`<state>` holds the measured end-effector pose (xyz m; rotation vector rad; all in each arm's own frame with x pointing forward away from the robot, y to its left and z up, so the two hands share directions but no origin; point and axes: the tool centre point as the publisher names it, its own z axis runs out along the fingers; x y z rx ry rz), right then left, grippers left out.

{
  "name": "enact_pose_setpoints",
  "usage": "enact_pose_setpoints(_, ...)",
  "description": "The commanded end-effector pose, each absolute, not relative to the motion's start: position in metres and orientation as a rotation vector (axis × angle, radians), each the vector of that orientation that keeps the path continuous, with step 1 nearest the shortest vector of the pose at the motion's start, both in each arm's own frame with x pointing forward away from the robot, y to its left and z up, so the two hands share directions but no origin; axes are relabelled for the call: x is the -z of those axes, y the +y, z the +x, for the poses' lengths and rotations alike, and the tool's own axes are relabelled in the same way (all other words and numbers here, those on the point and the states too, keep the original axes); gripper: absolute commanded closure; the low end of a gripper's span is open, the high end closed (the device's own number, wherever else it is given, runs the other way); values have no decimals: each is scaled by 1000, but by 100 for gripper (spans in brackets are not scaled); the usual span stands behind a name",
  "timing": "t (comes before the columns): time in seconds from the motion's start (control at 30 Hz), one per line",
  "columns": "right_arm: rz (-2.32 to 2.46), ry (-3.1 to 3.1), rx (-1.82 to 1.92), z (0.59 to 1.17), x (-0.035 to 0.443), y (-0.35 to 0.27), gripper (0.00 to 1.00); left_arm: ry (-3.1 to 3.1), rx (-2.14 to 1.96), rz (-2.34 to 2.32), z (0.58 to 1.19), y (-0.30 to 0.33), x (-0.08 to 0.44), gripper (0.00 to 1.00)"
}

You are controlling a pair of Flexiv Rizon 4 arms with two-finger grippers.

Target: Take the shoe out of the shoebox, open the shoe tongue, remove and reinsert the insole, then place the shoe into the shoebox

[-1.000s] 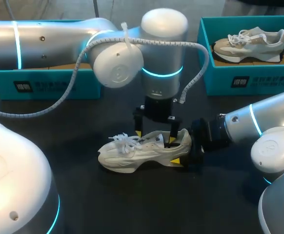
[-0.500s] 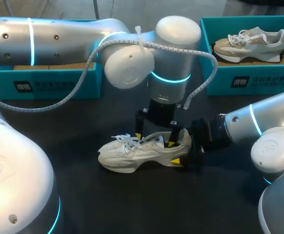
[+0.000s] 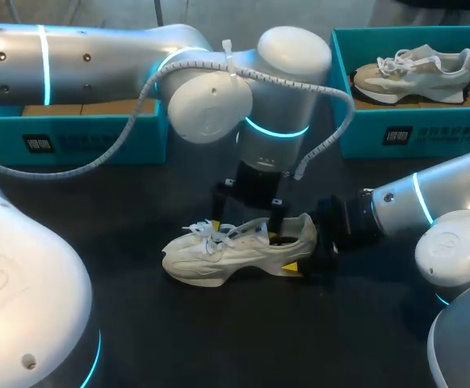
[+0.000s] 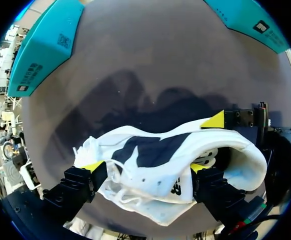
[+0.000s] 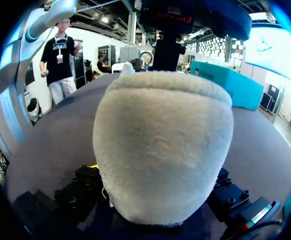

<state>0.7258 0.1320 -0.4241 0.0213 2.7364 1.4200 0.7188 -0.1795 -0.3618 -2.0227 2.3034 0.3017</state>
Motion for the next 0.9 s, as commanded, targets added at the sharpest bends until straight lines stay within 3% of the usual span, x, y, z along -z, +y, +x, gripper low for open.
enact_pose_setpoints(0.03, 24, 2738, -1415, 727, 426, 136, 100, 2296, -257, -2041, 716, -165, 349, 0)
enact_pose_setpoints(0.63, 24, 2738, -1415, 727, 426, 136, 100, 2335, -296, -2141, 711, -165, 326, 0)
enact_pose_setpoints(0.67, 24, 2738, -1415, 727, 426, 136, 100, 2344, -289, -2145, 711, -166, 326, 19)
enact_pose_setpoints(0.7, 24, 2738, -1415, 727, 426, 136, 100, 2356, -286, -2148, 710, -167, 325, 27)
enact_pose_setpoints(0.73, 24, 2738, -1415, 727, 426, 136, 100, 2367, -283, -2151, 710, -168, 324, 51)
enact_pose_setpoints(0.8, 24, 2738, -1415, 727, 426, 136, 100, 2389, -273, -2160, 709, -169, 323, 78)
enact_pose_setpoints(0.83, 24, 2738, -1415, 727, 426, 136, 100, 2396, -261, -2166, 708, -169, 322, 98)
enact_pose_setpoints(0.9, 24, 2738, -1415, 727, 426, 136, 100, 2417, -253, -2163, 706, -170, 321, 100)
